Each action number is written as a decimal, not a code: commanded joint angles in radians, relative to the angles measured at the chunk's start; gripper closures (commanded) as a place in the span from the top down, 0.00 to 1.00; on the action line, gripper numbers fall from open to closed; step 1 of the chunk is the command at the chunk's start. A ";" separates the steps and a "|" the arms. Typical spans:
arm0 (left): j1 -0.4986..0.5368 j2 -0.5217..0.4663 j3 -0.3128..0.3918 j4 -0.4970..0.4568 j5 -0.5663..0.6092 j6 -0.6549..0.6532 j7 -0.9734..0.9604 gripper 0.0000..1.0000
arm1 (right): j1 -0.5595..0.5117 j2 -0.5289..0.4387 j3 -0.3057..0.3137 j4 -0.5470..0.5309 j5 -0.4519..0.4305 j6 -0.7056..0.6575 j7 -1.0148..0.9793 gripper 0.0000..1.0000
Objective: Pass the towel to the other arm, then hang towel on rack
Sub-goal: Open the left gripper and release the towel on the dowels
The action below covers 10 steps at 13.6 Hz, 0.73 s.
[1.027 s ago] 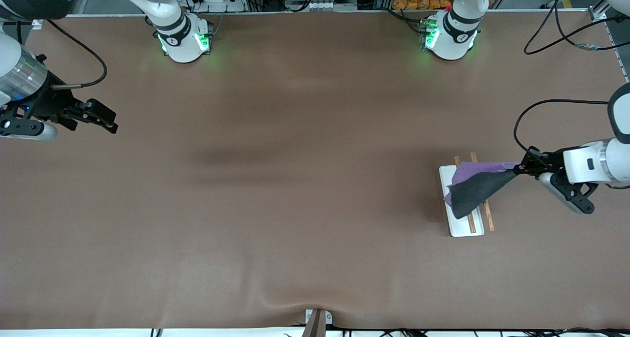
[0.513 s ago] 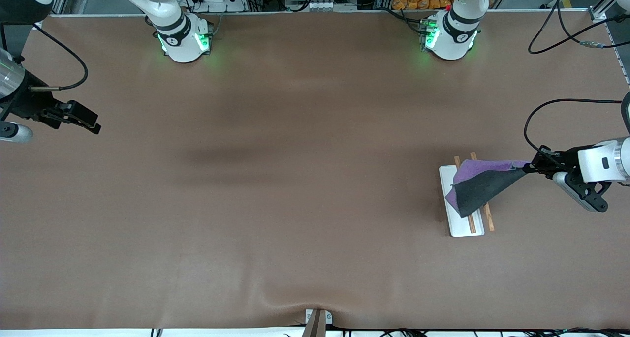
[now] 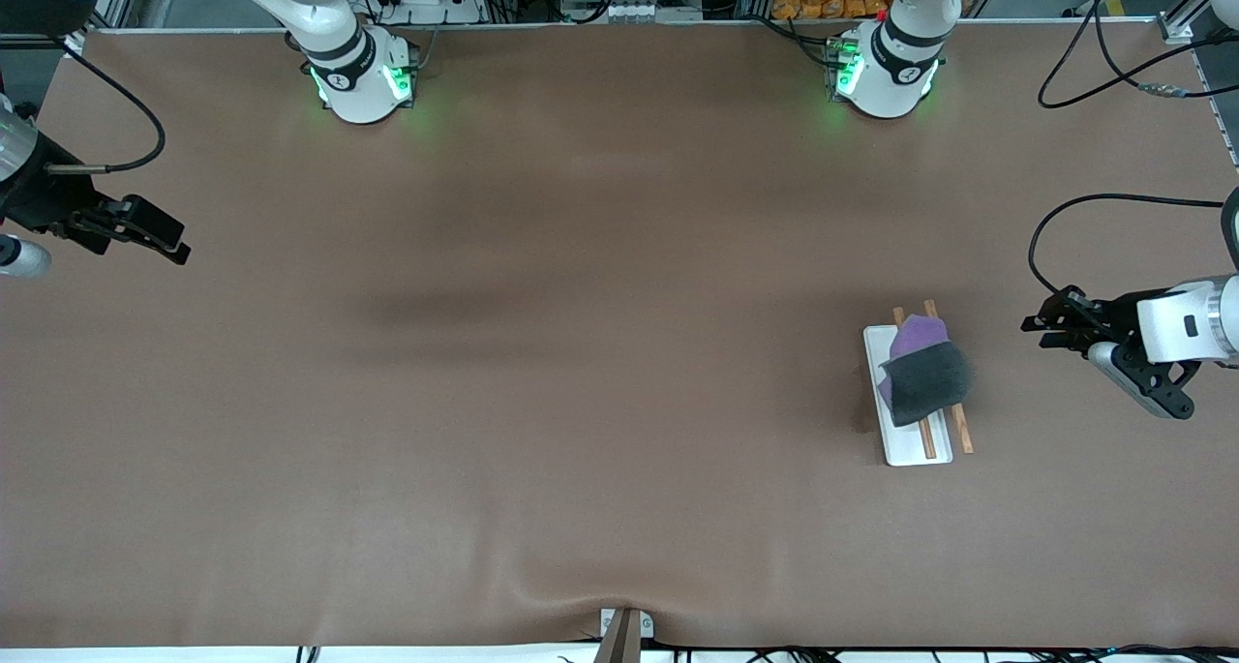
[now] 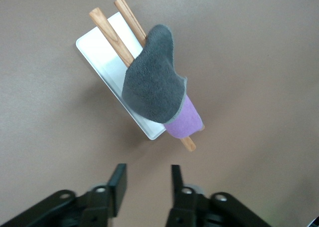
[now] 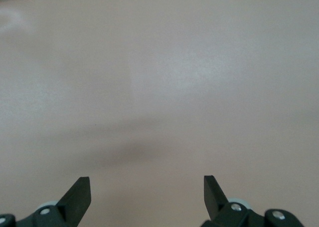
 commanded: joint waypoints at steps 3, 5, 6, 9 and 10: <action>0.012 -0.044 -0.010 0.026 0.005 -0.019 -0.029 1.00 | 0.025 0.021 -0.009 0.030 -0.018 -0.010 0.012 1.00; 0.003 -0.107 -0.026 0.031 0.003 -0.054 -0.185 1.00 | 0.024 0.021 -0.008 0.030 -0.006 -0.008 0.015 1.00; -0.002 -0.133 -0.039 0.031 0.003 -0.080 -0.271 1.00 | 0.018 0.021 -0.008 0.030 -0.003 -0.007 0.015 1.00; -0.001 -0.201 -0.093 0.032 0.003 -0.105 -0.458 1.00 | 0.019 0.027 -0.009 0.028 -0.003 -0.002 0.016 1.00; -0.002 -0.221 -0.115 0.035 0.004 -0.118 -0.545 1.00 | 0.019 0.029 -0.009 0.027 -0.003 -0.003 0.016 1.00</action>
